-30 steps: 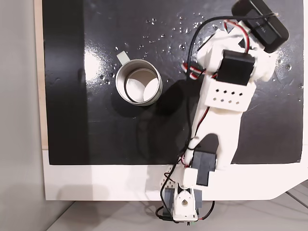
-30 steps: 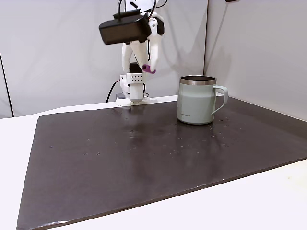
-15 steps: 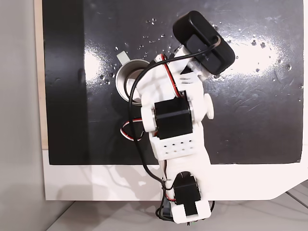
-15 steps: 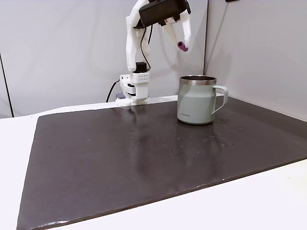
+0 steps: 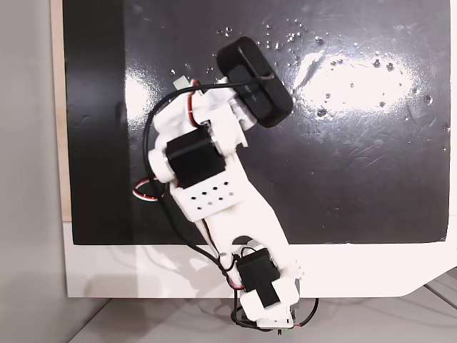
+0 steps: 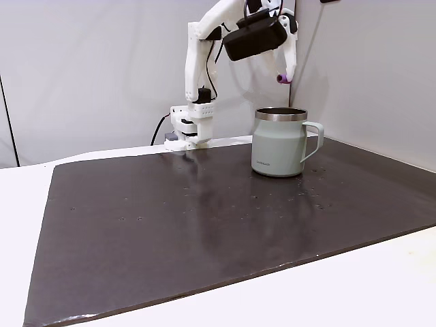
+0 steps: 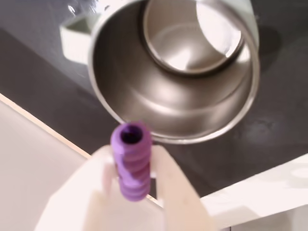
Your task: Grasp a pengrip and put it in the cup.
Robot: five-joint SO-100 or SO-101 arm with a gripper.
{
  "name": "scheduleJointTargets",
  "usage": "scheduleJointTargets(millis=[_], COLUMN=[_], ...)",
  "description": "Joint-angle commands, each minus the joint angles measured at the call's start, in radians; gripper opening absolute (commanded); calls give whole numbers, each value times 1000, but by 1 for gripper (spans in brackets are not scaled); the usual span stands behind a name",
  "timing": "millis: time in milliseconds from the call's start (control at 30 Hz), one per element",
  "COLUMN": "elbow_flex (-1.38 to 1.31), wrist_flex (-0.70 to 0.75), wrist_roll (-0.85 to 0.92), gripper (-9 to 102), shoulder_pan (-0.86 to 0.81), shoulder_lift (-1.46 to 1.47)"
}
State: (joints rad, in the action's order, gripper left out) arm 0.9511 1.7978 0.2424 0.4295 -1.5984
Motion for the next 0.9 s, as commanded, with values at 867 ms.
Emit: scheduleJointTargets(millis=[867], elbow_flex=[78], wrist_flex=[-9], wrist_roll=[29], gripper=[35], shoulder_pan=[-40], shoulder_lift=[41])
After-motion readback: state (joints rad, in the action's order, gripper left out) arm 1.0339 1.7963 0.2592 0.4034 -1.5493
